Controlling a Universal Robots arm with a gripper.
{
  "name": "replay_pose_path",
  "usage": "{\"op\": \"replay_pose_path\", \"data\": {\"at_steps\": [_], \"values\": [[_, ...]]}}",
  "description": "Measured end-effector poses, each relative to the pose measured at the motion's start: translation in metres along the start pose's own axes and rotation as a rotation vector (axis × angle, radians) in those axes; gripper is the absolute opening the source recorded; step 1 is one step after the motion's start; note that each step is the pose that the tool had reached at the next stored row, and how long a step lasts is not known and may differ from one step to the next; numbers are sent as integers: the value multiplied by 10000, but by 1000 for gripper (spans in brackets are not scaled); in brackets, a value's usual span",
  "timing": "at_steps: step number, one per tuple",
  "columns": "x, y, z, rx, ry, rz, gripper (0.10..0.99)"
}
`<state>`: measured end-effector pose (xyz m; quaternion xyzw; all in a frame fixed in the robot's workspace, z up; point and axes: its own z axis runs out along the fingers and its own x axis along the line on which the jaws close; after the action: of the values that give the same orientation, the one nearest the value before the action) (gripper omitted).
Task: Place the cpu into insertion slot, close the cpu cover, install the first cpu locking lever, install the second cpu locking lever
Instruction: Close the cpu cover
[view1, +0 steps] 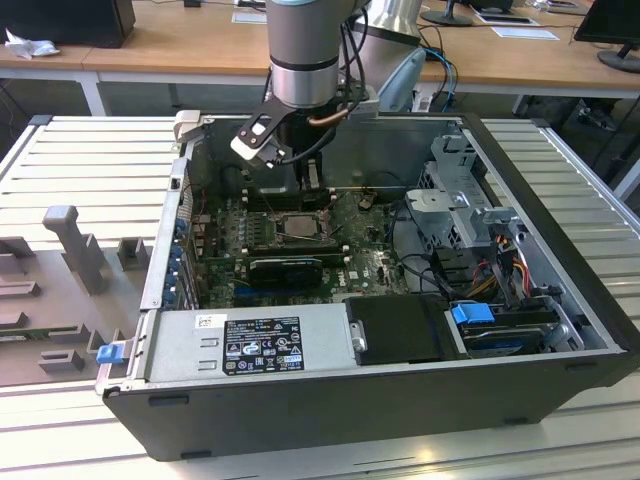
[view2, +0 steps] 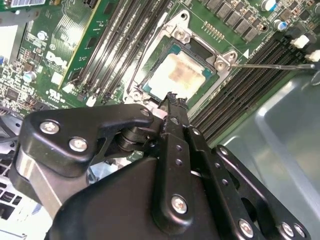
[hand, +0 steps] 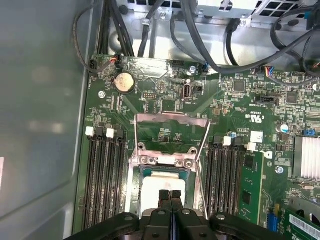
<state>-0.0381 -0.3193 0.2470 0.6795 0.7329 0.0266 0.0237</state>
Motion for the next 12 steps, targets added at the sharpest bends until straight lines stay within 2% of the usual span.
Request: {"op": "replay_pose_path", "data": {"at_steps": [4,7,10,12], "values": [[-4,59,-15,1,-2,0,106],[-2,66,-105,0,-1,0,106],[-2,71,-112,-2,12,2,106],[-6,128,-109,0,11,3,106]]}}
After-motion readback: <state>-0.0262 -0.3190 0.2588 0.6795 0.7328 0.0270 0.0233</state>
